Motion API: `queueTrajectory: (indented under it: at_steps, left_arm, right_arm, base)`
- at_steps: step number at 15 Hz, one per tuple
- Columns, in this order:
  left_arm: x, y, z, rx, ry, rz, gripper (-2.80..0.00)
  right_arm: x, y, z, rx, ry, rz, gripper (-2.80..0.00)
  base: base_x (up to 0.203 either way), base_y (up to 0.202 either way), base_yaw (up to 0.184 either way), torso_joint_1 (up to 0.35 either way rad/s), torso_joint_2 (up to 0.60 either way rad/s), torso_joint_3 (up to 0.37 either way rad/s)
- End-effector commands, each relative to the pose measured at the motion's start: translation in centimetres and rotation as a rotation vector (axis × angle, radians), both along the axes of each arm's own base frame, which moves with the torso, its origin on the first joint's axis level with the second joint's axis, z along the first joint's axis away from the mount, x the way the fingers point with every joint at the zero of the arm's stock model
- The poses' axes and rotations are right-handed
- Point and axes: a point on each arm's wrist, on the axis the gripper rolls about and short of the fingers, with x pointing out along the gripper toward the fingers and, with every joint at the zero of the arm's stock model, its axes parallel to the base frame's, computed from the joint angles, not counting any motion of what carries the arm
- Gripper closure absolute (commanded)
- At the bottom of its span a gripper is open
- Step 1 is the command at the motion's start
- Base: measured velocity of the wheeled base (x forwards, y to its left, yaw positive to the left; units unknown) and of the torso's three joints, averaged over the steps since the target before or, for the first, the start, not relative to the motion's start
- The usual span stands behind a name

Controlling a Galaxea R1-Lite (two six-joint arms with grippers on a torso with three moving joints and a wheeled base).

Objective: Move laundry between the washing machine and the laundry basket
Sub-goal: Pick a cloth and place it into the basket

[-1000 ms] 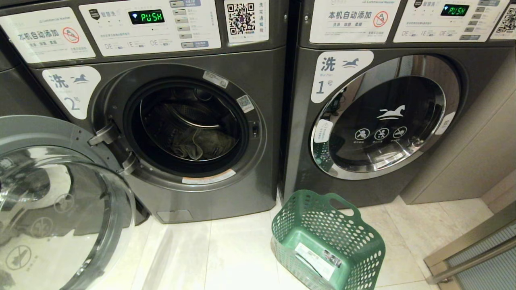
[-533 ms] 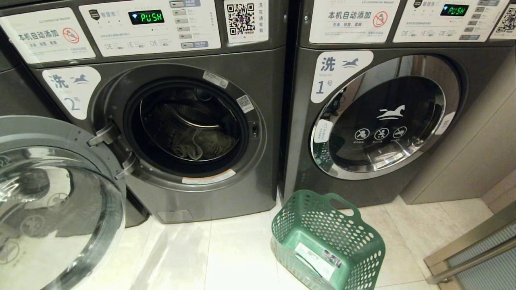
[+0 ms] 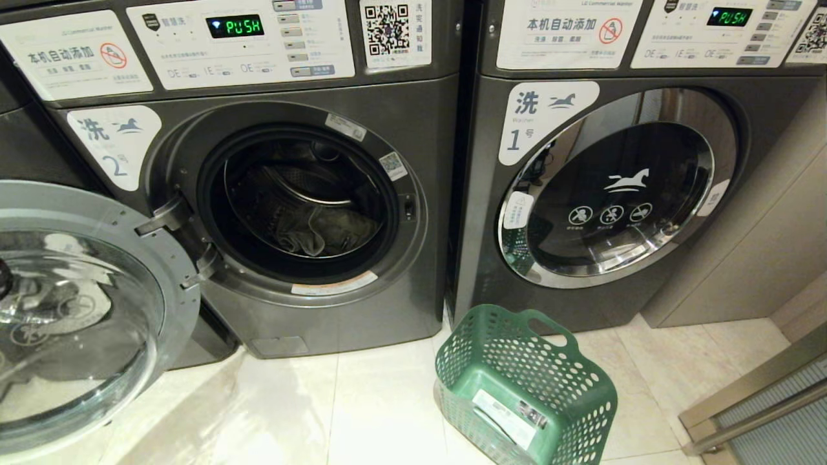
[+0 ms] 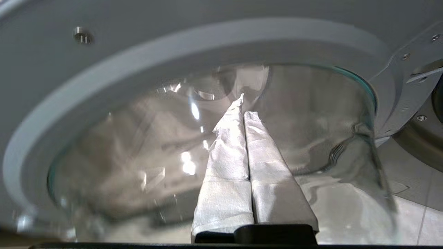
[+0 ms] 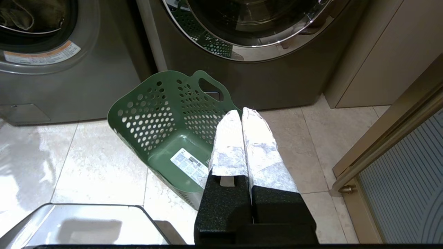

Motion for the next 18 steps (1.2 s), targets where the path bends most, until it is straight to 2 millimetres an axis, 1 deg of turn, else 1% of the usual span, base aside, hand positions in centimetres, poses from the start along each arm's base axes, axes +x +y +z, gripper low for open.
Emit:
queueTrajectory:
  at_steps: [1,2,4,5,8,10,11,12,13,14,15,16,17,18]
  left_arm:
    - [-0.3,-0.3,0.3,0.003,-0.008,-0.006,0.0]
    - [-1.0,-1.2,1.1,0.017,-0.029,-0.019,0.0]
    - [-2.6,-4.1,2.6,0.042,-0.066,-0.07,0.0]
    - [-3.6,-5.5,3.0,0.051,-0.081,-0.096,0.0]
    - [-6.7,-10.4,3.3,0.068,-0.116,-0.226,0.0]
    - [-8.2,-14.0,1.2,0.043,-0.083,-0.378,0.0]
    - [-9.4,-15.5,-0.3,0.025,-0.054,-0.439,0.0]
    - [-11.0,-16.8,-1.8,0.013,-0.032,-0.491,0.0]
    - [-13.1,-17.9,-3.4,0.004,-0.016,-0.542,0.0]
    - [-15.3,-18.7,-5.5,-0.008,0.009,-0.586,0.0]
    - [-17.3,-19.2,-7.7,-0.022,0.031,-0.622,0.0]
    - [-19.3,-19.5,-9.4,-0.039,0.038,-0.648,0.0]
    - [-21.0,-19.6,-10.6,-0.059,0.037,-0.666,0.0]
    - [-22.4,-19.7,-11.1,-0.068,0.019,-0.681,0.0]
  right_arm:
    - [0.0,0.0,0.0,0.0,-0.001,-0.001,0.0]
    - [0.0,0.0,0.0,0.0,-0.001,-0.001,0.0]
    - [0.0,0.0,0.0,0.0,-0.001,0.0,0.0]
    - [0.0,0.0,0.0,0.0,-0.001,0.0,0.0]
    - [0.0,0.0,0.0,0.0,-0.001,0.0,0.0]
    - [0.0,0.0,0.0,0.0,-0.001,0.0,0.0]
    - [0.0,0.0,0.0,0.0,-0.001,-0.001,0.0]
    - [0.0,0.0,0.0,0.0,-0.001,0.0,0.0]
    - [0.0,0.0,0.0,0.0,-0.001,0.0,0.0]
    - [0.0,0.0,0.0,0.0,-0.001,0.0,0.0]
    - [0.0,0.0,0.0,0.0,-0.001,0.0,0.0]
    - [0.0,0.0,0.0,0.0,-0.001,-0.001,0.0]
    - [0.0,0.0,0.0,0.0,-0.001,0.0,0.0]
    - [0.0,0.0,0.0,0.0,-0.001,0.0,0.0]
  base:
    - [0.0,0.0,0.0,0.0,0.0,0.0]
    - [0.0,0.0,0.0,0.0,0.0,0.0]
    - [0.0,0.0,0.0,0.0,0.0,0.0]
    - [0.0,0.0,0.0,0.0,0.0,0.0]
    - [0.0,0.0,0.0,0.0,0.0,0.0]
    - [0.0,0.0,0.0,0.0,0.0,0.0]
    - [0.0,0.0,0.0,0.0,0.0,0.0]
    - [0.0,0.0,0.0,0.0,0.0,0.0]
    - [0.0,0.0,0.0,0.0,0.0,0.0]
    - [0.0,0.0,0.0,0.0,0.0,0.0]
    - [0.0,0.0,0.0,0.0,0.0,0.0]
    - [0.0,0.0,0.0,0.0,0.0,0.0]
    - [0.0,0.0,0.0,0.0,0.0,0.0]
    - [0.0,0.0,0.0,0.0,0.0,0.0]
